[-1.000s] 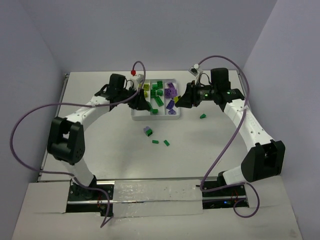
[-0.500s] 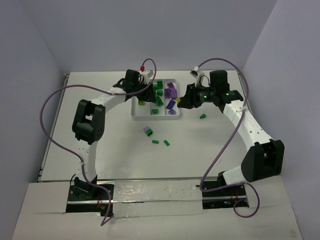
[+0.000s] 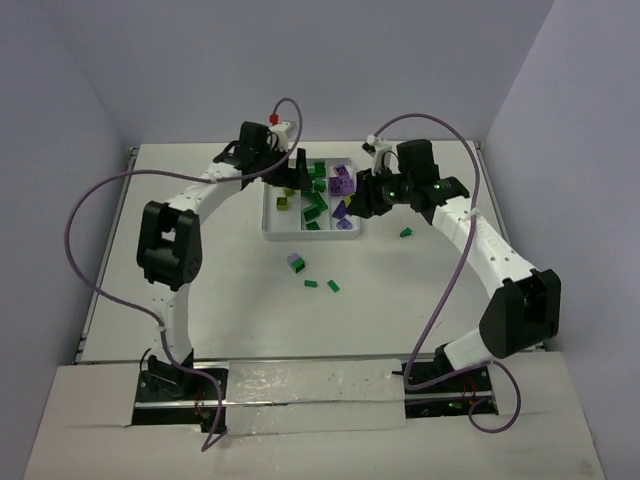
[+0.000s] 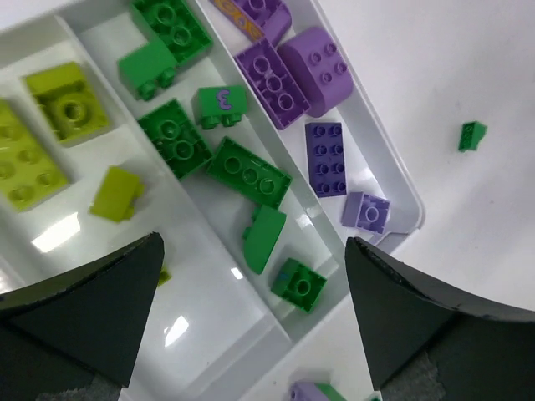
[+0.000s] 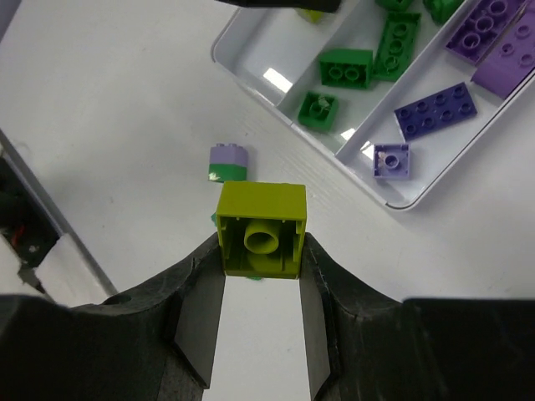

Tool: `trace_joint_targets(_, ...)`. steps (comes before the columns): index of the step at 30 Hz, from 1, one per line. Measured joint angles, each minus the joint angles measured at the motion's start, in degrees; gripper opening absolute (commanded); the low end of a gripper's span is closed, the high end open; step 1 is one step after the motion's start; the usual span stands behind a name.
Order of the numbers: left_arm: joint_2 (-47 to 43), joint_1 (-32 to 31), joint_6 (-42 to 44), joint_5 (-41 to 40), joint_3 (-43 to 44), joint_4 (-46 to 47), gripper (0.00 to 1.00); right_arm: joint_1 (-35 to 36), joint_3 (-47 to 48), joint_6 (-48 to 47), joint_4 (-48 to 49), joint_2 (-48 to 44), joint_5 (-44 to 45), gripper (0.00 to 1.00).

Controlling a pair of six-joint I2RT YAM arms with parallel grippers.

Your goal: Sort the legos into containers by color

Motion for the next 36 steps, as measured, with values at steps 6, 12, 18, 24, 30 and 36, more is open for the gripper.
trace_joint_targets(6, -17.31, 9.6, -1.45, 0.48, -8.11, -2.1, 0.99, 7.27, 5.71, -2.36, 0.59, 6.55, 9.54, 0.0)
trace_joint_targets(12, -44.67, 19.28, -2.08, -3.52, -26.33, 3.08, 0.99, 16.53, 16.91, -2.11, 2.56, 20.93, 17.09, 0.0)
trace_joint_targets(18, -53.23, 19.01, 2.35, -3.65, -34.62, 1.89, 0.99, 19.01, 28.75, -0.25, 2.36, 35.25, 21.71, 0.0)
trace_joint_targets(24, -51.14, 19.62, 6.37, -0.96, -37.89, -4.95, 0.99, 19.11, 39.37, 1.73, 1.27, 46.66, 24.94, 0.18)
trace_joint_targets(30, -51.85, 19.66, 9.72, 1.09, -40.14, -7.94, 0.99, 19.35, 43.71, 2.7, -0.83, 50.72, 27.11, 0.63)
trace_joint_targets(36, -52.15, 19.66, 10.37, 1.46, -40.6, -7.97, 0.99, 19.56, 44.54, 3.14, -1.14, 50.79, 27.81, 0.74)
